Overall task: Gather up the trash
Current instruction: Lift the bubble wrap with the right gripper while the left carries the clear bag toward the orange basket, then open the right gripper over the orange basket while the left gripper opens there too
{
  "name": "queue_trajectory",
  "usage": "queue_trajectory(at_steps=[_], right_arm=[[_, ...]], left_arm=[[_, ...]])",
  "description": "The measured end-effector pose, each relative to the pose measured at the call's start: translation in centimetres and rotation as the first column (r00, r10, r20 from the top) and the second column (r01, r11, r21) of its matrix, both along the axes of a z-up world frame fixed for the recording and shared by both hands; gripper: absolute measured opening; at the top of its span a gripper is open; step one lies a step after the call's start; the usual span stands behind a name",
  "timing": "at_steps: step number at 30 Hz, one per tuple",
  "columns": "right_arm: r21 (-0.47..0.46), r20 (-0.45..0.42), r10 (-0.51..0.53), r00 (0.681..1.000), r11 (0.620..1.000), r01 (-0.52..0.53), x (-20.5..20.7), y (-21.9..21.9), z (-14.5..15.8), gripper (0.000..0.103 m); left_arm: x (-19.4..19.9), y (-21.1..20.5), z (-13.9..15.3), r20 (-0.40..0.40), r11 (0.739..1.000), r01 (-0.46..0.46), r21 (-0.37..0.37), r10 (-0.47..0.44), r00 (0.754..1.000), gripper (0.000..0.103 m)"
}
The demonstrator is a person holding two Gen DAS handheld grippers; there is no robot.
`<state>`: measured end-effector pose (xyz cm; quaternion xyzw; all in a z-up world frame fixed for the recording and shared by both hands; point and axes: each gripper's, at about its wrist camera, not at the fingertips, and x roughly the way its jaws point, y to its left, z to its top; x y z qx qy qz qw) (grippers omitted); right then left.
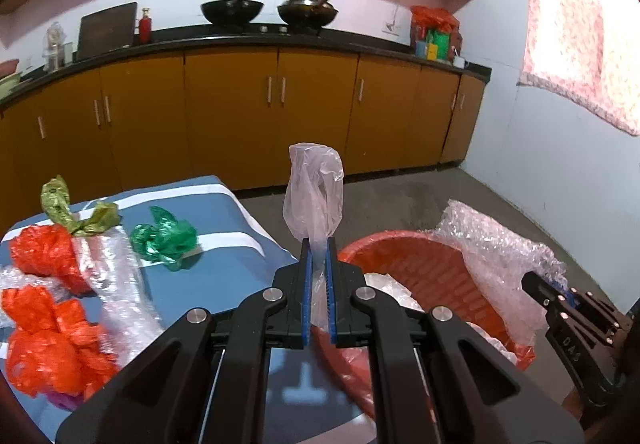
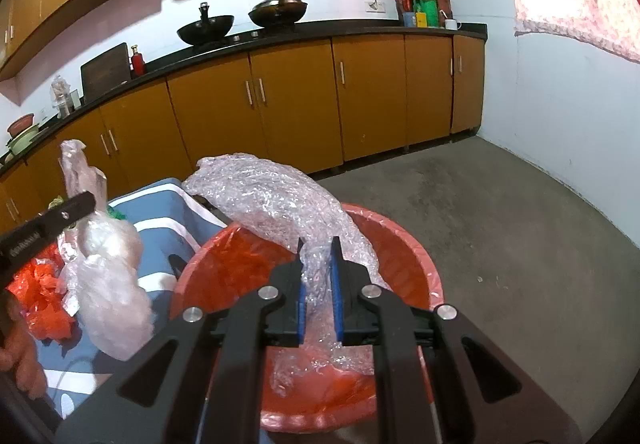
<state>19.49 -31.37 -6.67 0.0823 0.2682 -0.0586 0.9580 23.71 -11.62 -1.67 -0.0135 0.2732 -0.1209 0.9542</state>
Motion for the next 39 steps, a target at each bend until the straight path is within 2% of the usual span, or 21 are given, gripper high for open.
queue_trajectory(at_steps=[8, 20, 22, 25, 31, 39], right_arm=[[0.025, -0.001, -0.016, 1.0, 1.0, 0.016, 1.2, -1.1, -0.5, 0.012], [0.027, 0.01, -0.016, 1.0, 1.0, 0.015, 1.5, -1.5, -0.5, 0.015], [0.03, 0.009, -0.015, 1.0, 0.999, 0.015, 1.6, -1.7, -0.5, 0.021], [0.035, 0.011, -0.018, 1.0, 0.999, 0.018, 1.3, -1.8, -0.5, 0.029], [0.021, 0.018, -0.025, 1.0, 0.999, 0.025, 1.0, -1.6, 0.0, 0.031], [0.003, 0.033, -0.015, 0.999, 1.0, 0.015, 0.7, -0.4, 1.1, 0.033]], left_arm=[[1.7, -2.8, -1.8, -0.038, 0.999, 0.047, 0.018, -0.046, 0.998, 0.006], [2.6, -5.0, -2.5, -0.059, 0.993, 0.12, 0.014, -0.119, 0.991, 0.007], [2.8, -4.8, -2.7, -0.067, 0.992, 0.129, 0.002, -0.128, 0.99, 0.009], [2.9, -4.7, -2.9, -0.08, 0.989, 0.148, -0.013, -0.148, 0.986, 0.017], [2.6, -4.2, -2.6, -0.076, 0.989, 0.145, -0.019, -0.146, 0.986, 0.019], [1.5, -0.8, -0.9, -0.042, 0.995, 0.092, -0.03, -0.093, 0.995, 0.019]])
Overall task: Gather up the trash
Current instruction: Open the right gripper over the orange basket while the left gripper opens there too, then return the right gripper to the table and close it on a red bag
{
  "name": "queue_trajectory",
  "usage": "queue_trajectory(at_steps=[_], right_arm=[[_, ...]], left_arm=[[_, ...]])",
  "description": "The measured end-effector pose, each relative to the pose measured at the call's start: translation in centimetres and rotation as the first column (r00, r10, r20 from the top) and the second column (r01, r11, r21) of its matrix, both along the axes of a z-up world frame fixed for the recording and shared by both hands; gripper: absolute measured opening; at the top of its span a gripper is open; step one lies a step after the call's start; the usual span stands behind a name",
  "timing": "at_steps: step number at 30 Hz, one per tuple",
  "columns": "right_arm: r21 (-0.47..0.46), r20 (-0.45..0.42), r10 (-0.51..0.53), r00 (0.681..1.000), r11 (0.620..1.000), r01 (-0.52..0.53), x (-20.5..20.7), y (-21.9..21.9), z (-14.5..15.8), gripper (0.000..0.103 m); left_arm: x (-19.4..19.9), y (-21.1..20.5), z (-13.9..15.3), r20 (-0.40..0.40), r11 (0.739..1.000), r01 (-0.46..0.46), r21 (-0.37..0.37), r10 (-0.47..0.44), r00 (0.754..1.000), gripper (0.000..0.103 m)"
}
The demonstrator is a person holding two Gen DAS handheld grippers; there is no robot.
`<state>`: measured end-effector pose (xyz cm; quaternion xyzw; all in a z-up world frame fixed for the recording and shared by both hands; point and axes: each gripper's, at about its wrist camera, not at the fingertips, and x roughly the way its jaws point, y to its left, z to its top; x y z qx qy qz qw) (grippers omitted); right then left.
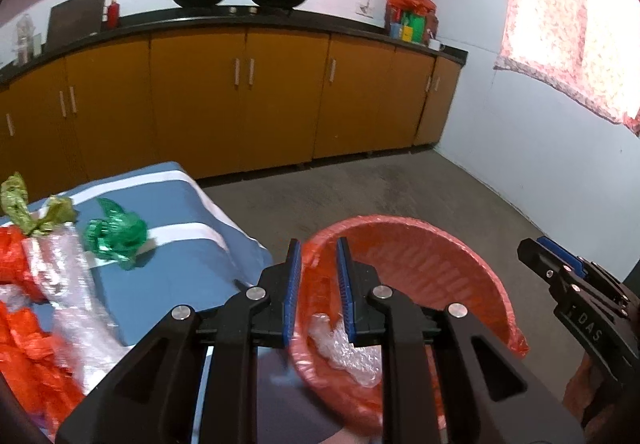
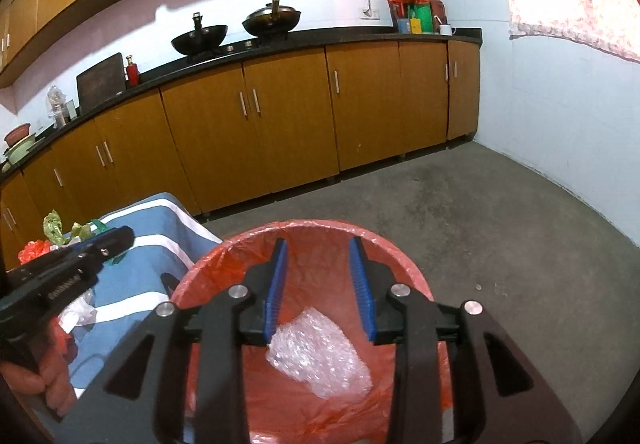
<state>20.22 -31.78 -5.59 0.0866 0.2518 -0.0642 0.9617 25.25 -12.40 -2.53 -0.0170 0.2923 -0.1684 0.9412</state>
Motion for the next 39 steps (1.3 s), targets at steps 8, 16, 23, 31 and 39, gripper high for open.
queue_trajectory(at_steps=[8, 16, 23, 31, 39], right_arm=[[-0.002, 0.022, 0.09, 0.996, 0.996, -0.09, -0.3, 3.8, 1.3, 0.033], [0.01, 0.03, 0.293, 0.956, 0.956, -0.293, -0.3, 12.5, 2.1, 0.037], [0.038, 0.011, 0.488, 0.873, 0.872, -0.488, -0.5, 21.8, 1.7, 0.04], [0.061, -0.02, 0.611, 0.791, 0.791, -0.609, -1.1, 29.3, 0.7, 0.044], [0.071, -0.076, 0.634, 0.769, 0.773, -0.63, -0.3, 32.0, -0.8, 0.046]], left_arm=[[-3.3, 6.0, 2.9, 0.087, 0.995, -0.099, -0.002, 0.099, 0.991, 0.03], [-8.1, 15.3, 4.1, 0.161, 0.958, -0.285, -0.005, 0.282, 0.946, 0.041], [-10.4, 24.0, 2.1, 0.169, 0.865, -0.5, 0.048, 0.486, 0.857, 0.048], [-11.9, 29.9, -0.5, 0.128, 0.771, -0.632, 0.076, 0.621, 0.773, 0.055], [-12.2, 34.1, -2.1, 0.087, 0.731, -0.679, 0.066, 0.674, 0.734, 0.06]])
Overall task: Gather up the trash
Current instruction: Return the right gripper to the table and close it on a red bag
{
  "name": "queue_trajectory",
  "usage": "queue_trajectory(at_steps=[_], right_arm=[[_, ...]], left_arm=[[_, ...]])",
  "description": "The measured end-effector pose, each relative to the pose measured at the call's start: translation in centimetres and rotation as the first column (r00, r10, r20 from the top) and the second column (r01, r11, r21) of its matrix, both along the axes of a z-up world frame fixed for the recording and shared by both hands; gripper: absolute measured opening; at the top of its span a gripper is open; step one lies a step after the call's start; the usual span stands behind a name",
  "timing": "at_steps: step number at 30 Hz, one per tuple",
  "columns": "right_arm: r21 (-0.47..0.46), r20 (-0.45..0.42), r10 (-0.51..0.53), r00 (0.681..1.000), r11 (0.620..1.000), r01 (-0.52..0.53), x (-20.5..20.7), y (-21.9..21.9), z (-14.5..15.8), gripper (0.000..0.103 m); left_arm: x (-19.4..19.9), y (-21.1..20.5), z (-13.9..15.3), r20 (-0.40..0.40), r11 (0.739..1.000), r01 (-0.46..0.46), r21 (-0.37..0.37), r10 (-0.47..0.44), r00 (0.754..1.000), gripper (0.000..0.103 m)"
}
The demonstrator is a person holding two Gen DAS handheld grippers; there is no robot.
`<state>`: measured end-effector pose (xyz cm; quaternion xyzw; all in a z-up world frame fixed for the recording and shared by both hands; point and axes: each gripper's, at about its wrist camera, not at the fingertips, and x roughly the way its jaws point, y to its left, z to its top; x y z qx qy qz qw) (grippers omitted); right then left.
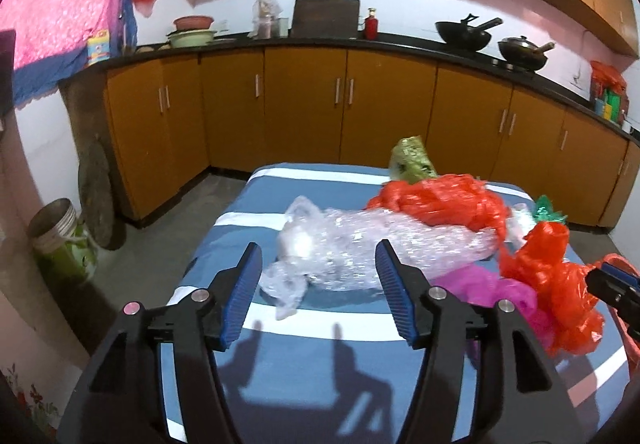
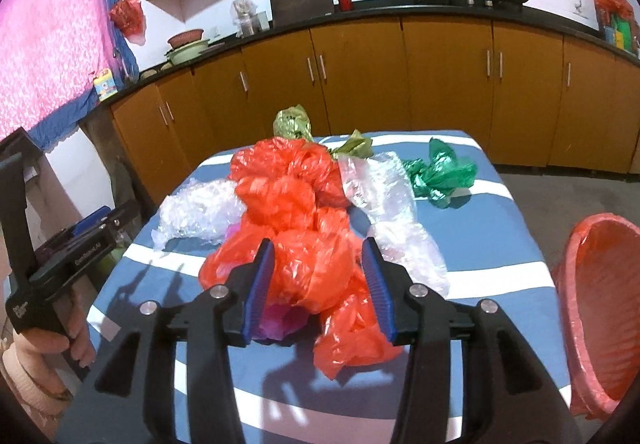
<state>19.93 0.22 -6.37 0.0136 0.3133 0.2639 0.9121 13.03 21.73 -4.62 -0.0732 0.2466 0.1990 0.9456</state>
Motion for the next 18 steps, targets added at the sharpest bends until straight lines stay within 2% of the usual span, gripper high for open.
queue_trajectory(at_steps=[1, 7, 10, 15, 18], right_arm=[[-0.005, -0.007, 0.005, 1.0, 1.0, -0.005, 0.1, 0.1, -0.2, 0.045], [-0.034, 0.003, 0.038, 0.999, 0.999, -0.038, 0.0, 0.9, -0.6, 0.02], [-0.033, 0.018, 0.045, 0.999, 0.998, -0.044, -0.5, 0.8, -0.3, 0.017], [0.01, 0.029, 0.054, 0.998, 0.998, -0.054, -1.3, 0.0, 0.8, 0.016], [0.025, 0.051, 0.055, 0.997, 0.998, -0.056, -1.9, -0.4, 1.8, 0.016]], left_arm=[[0.1, 0.5, -0.2, -0.004, 1.0, -0.003, -0.004, 0.003, 1.0, 0.061], [1.1, 1.6, -1.1, -0.023, 1.0, -0.002, 0.003, 0.002, 1.0, 0.062], [1.7, 1.9, -1.4, -0.029, 1.0, 0.008, -0.001, -0.008, 1.0, 0.066], [3.1, 1.7, -1.8, -0.062, 0.999, 0.027, 0.034, -0.025, 0.998, 0.066], [4.0, 1.9, -2.0, -0.074, 0.999, 0.038, 0.017, -0.037, 0.997, 0.066]])
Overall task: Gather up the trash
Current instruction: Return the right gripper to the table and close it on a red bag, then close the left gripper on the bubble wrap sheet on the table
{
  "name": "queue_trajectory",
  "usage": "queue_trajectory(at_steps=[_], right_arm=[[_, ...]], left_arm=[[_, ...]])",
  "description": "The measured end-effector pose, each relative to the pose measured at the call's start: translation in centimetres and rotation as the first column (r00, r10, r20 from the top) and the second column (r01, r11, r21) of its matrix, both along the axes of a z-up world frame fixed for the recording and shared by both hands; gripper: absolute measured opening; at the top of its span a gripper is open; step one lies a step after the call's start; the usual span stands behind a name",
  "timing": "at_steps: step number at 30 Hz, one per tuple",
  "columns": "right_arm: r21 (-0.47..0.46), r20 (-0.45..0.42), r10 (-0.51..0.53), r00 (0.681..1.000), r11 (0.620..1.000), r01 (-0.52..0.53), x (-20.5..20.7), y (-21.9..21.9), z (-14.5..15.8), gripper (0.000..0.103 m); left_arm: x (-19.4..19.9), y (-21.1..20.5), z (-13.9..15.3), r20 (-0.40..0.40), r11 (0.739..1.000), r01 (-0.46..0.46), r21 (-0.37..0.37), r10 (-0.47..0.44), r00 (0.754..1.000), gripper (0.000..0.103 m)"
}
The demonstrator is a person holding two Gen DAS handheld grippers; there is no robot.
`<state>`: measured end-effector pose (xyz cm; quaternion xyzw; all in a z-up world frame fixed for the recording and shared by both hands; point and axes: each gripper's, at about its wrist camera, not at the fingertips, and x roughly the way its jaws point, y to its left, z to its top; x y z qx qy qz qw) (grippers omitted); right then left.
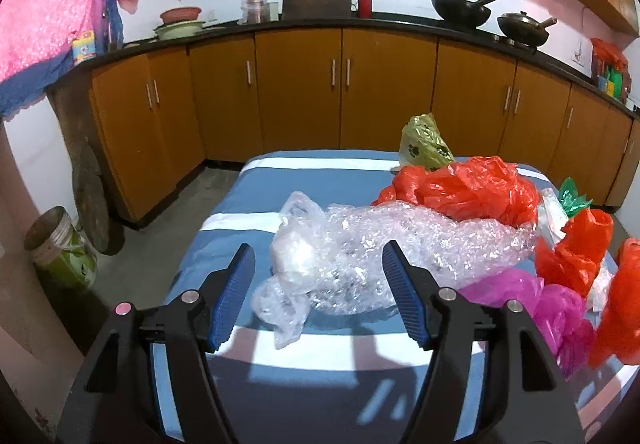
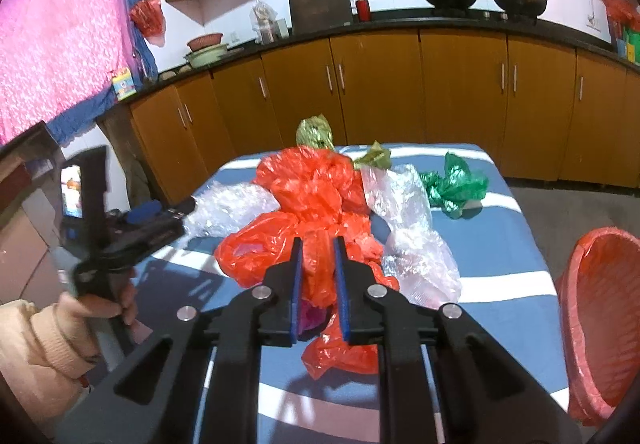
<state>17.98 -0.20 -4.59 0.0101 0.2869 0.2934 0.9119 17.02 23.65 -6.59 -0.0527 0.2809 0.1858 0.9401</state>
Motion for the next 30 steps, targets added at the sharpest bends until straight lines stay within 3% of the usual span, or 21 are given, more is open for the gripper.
queue_trajectory(at_steps=[7, 13, 15, 20, 30], right_arm=[[0.034, 0.026, -0.038, 0.999, 0.999, 0.037, -0.1, -1.6, 1.6, 0.016], [0.028, 0.014, -0.067, 0.998, 0.997, 0.066, 0.4, -2.5, 1.4, 0.016], [0.023, 0.013, -0.072, 0.997, 0.997, 0.072, 0.5, -2.6, 1.2, 0.016], [0.026, 0.004, -0.089, 0.996, 0.996, 0.089, 0.7, -3.0, 0.8, 0.015], [0.027, 0.011, -0.112, 0.994, 0.993, 0.112, 0.5, -3.8, 1.1, 0.015]], left_arm=[[2.1, 0.2, 0.0, -0.01, 0.999, 0.01, -0.049, -0.01, 1.0, 0.073], [4.1, 0.4, -1.6, -0.097, 0.998, 0.04, -0.058, -0.045, 0.994, 0.072], [4.0, 0.2, -1.8, -0.099, 0.997, 0.061, -0.053, -0.066, 0.993, 0.062], [3.7, -0.5, -1.7, -0.106, 0.991, 0.119, -0.059, -0.124, 0.987, 0.015], [1.2, -1.4, 0.0, -0.049, 0.985, 0.164, -0.056, -0.167, 0.985, 0.008]])
